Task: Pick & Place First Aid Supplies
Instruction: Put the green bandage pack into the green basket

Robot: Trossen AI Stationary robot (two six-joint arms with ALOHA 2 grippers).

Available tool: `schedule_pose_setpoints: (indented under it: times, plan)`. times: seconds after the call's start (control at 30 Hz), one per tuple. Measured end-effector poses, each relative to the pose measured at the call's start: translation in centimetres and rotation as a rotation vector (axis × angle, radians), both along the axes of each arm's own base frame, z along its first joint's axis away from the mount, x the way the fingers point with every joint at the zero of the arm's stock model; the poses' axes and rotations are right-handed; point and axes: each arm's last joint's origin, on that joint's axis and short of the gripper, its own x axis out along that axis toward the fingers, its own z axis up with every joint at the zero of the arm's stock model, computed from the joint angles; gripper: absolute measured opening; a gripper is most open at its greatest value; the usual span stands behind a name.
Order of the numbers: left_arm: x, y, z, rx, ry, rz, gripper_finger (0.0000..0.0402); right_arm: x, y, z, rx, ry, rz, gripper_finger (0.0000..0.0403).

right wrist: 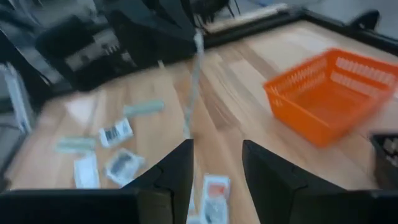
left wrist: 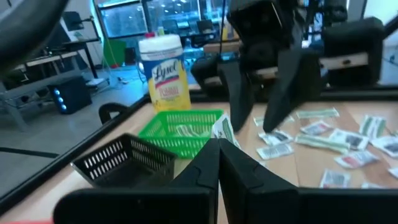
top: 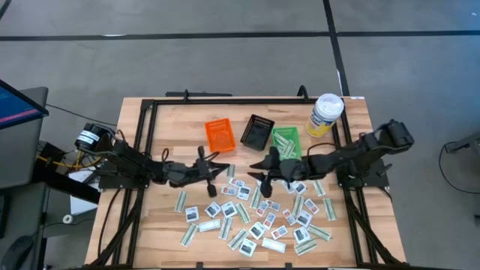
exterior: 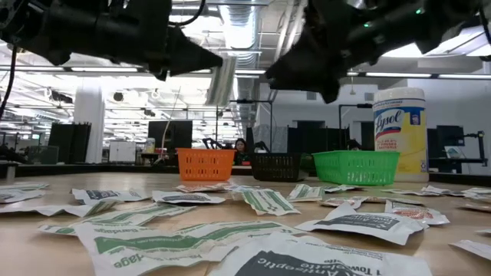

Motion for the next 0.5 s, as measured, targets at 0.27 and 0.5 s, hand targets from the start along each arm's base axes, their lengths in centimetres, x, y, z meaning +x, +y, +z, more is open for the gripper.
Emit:
schedule_pose_setpoints:
  times: [0.27, 0.5]
  plan:
    - [0.0, 0.0, 0.1, -0.009, -0.014, -0.008, 0.0005, 2.5, 0.1, -1.2, -0.027, -0.126, 0.056, 0.0121]
    - [0.0, 0.0, 0.3, -0.014, -0.029, -0.008, 0.0005, 5.1, 0.3, -1.3, -0.062, -0.147, 0.055, 0.0121]
